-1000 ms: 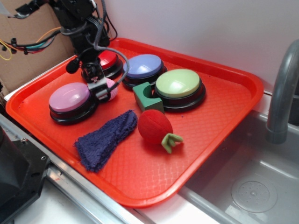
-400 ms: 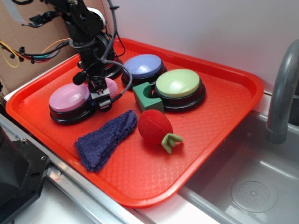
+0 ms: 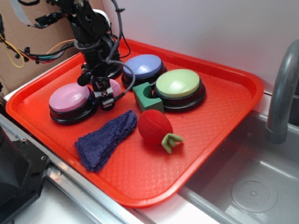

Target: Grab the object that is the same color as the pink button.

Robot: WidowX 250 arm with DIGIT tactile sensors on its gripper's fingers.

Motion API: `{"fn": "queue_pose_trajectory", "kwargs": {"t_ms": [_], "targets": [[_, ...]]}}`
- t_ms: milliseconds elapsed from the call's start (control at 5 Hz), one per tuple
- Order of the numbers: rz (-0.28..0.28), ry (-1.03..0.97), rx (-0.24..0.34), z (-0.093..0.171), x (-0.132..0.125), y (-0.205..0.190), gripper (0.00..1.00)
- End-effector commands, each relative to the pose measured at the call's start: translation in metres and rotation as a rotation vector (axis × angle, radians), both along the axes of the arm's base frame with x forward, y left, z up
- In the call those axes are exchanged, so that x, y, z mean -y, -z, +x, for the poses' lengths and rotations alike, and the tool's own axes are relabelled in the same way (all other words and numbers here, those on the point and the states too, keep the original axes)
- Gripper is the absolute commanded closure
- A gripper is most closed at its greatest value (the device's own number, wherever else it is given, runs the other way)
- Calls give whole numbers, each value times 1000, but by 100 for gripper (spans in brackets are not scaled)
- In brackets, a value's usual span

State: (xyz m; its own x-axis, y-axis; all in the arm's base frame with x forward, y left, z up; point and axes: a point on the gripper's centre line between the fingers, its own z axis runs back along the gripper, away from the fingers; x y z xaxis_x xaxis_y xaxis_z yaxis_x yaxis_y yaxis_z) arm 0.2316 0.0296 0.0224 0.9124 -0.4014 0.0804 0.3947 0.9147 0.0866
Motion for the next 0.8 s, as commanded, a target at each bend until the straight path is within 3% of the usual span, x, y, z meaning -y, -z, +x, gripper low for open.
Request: {"fn": "queue_pose_trajectory", "kwargs": {"t_ms": [0,200,600], "targets": [[-3,-135,26,7,9,-48,100],[-62,-270,-10,-1,10,-81,100],[-76,-397,-43,-40,29,-128,100]]}}
